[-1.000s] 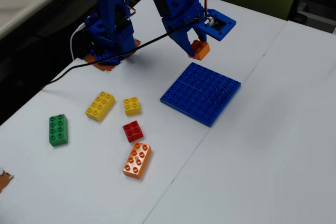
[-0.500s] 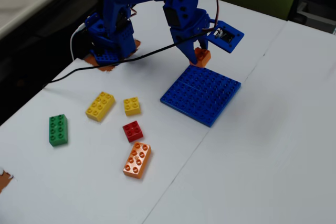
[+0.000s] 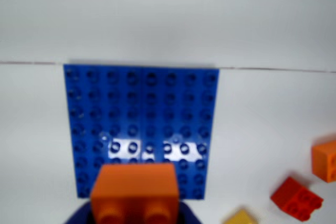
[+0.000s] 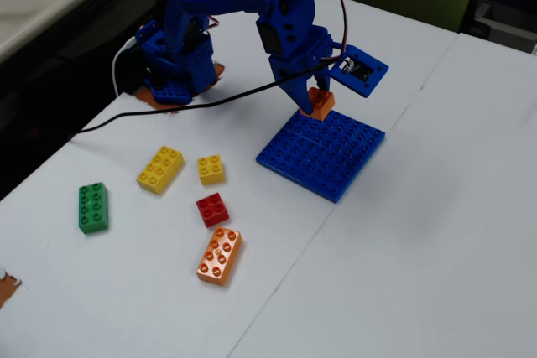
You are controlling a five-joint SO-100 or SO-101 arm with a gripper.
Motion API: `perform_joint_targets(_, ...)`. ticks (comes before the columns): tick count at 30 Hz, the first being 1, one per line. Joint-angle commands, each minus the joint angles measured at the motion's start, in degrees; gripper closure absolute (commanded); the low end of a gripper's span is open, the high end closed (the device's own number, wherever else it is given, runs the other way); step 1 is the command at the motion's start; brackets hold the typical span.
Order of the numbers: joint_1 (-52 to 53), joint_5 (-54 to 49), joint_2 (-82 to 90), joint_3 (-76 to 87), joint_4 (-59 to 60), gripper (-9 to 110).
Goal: Pick up the 2x2 orange block and go up the 8x8 blue block.
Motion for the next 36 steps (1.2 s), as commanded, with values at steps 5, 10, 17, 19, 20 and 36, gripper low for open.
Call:
perform_joint_targets(5,0.0,3.2,0.4,-2.9,0.4,101)
perform_joint_targets(10,-0.4,4.3,-0.2,-2.9,0.7,101)
perform_joint_targets(17,-0.9,4.9,-1.8,-2.9,0.8,101)
perform_joint_targets(19,-1.0,4.9,-2.3,-2.9,0.8,101)
perform_joint_targets(20,-1.1,5.0,-2.5,-2.9,0.8,101)
perform_joint_targets(36,-0.8,4.5,-3.3,-3.0,0.8,101)
